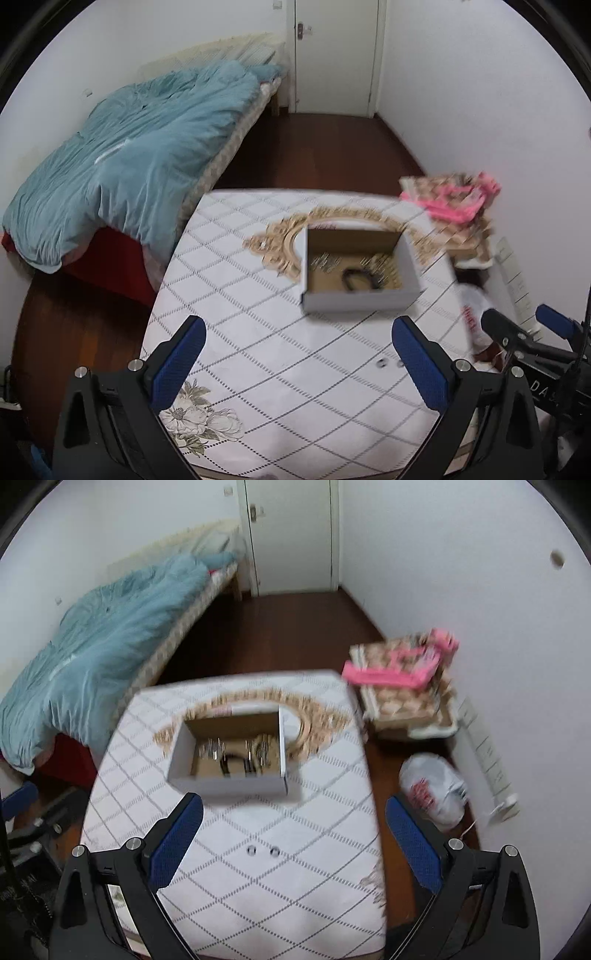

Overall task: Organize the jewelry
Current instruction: 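Withdraw both tools from the box toward the two black rings, then grasp a small black ring with the right tool while the left tool grasps the other ring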

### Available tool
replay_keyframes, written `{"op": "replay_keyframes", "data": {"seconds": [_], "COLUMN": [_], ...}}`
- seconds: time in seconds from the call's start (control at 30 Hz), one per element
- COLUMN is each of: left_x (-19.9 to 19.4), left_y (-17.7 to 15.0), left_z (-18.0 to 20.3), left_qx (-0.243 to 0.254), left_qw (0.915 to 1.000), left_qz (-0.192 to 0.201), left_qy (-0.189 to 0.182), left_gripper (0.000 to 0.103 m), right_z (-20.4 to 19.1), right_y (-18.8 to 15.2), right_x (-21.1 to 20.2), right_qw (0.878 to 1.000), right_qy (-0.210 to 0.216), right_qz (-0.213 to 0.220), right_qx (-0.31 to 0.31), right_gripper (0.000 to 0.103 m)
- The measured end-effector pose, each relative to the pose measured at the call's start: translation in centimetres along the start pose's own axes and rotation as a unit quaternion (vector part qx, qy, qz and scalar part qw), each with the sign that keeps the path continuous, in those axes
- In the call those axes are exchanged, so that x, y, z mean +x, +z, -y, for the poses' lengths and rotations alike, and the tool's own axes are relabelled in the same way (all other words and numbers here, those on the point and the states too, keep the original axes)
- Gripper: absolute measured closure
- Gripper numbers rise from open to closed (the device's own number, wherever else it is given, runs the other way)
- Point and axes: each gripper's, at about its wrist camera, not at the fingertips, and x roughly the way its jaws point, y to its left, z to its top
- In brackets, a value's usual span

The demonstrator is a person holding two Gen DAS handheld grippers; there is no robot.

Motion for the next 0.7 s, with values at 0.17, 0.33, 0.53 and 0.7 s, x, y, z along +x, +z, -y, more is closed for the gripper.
{"op": "replay_keyframes", "data": {"seconds": [0.17, 0.33, 0.53, 0.7], "left_x": [6.4, 11.5, 13.3, 13.4], "left_y": [-3.6, -6.9, -7.9, -7.8], "left_z": [0.2, 0.6, 0.7, 0.5], "left_qx": [0.012, 0.019, 0.017, 0.017], "left_qw": [0.9974, 0.9897, 0.9856, 0.9856], "left_qz": [-0.068, -0.140, -0.166, -0.166], "left_qy": [0.024, 0.024, 0.026, 0.029], "left_gripper": [0.000, 0.000, 0.000, 0.000], "right_z": [-0.3, -0.9, -1.2, -1.8], "right_y": [-4.3, -7.3, -7.8, -8.1], "right_x": [7.9, 12.9, 14.9, 15.5], "right_qw": [0.998, 0.994, 0.994, 0.993], "right_qy": [0.005, 0.011, 0.023, 0.022], "right_qz": [-0.063, -0.099, -0.099, -0.099], "right_qx": [-0.016, -0.034, -0.042, -0.053], "right_gripper": [0.021, 0.045, 0.053, 0.069]}}
